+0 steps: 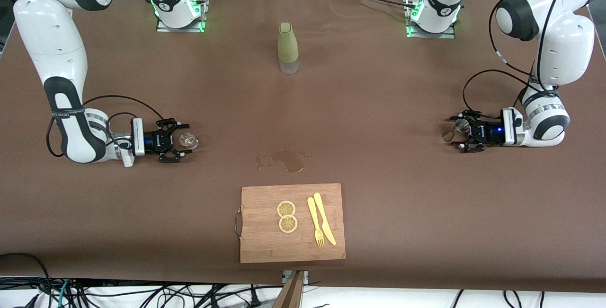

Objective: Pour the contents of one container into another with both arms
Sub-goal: 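Grasp the glass cup with the right gripper while the left gripper grasps the jigger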

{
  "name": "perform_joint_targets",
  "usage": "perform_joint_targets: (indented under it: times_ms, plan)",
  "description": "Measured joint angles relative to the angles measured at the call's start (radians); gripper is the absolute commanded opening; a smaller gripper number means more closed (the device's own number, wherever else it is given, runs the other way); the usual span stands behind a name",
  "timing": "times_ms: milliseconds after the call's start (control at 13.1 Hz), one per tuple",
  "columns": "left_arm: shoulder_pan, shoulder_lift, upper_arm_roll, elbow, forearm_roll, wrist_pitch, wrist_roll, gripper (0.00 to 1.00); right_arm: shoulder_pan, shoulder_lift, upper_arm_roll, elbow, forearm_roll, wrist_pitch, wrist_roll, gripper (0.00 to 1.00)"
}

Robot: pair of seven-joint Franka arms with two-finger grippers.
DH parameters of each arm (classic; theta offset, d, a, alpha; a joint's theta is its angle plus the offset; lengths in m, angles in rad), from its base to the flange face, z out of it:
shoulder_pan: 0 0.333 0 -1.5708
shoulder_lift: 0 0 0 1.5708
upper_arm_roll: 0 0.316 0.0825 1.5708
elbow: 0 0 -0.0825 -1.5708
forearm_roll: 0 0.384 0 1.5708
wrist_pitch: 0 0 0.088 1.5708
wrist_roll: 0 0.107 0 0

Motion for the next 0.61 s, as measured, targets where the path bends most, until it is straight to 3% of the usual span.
perform_joint_targets:
  times_ms: [153, 306, 458, 611]
  plan:
    - [0.000, 0.000, 0.000, 0.000, 0.000, 0.000, 0.001, 0.65, 0.006, 0.008, 0.000, 0.000, 0.002, 0.000, 0.000, 0.92]
    - [0.000, 0.000, 0.001, 0.000, 0.000, 0.001, 0.001, 0.61, 0.008, 0.018, 0.001, 0.001, 0.011, 0.000, -0.001, 0.83]
    - [0.000, 0.000, 0.004, 0.000, 0.000, 0.001, 0.002, 0.61, 0.008, 0.025, 0.005, 0.003, 0.017, 0.000, -0.003, 0.50]
    - [0.001, 0.000, 0.010, 0.000, 0.000, 0.001, 0.002, 0.61, 0.009, 0.027, 0.011, 0.008, 0.018, 0.000, -0.003, 0.25]
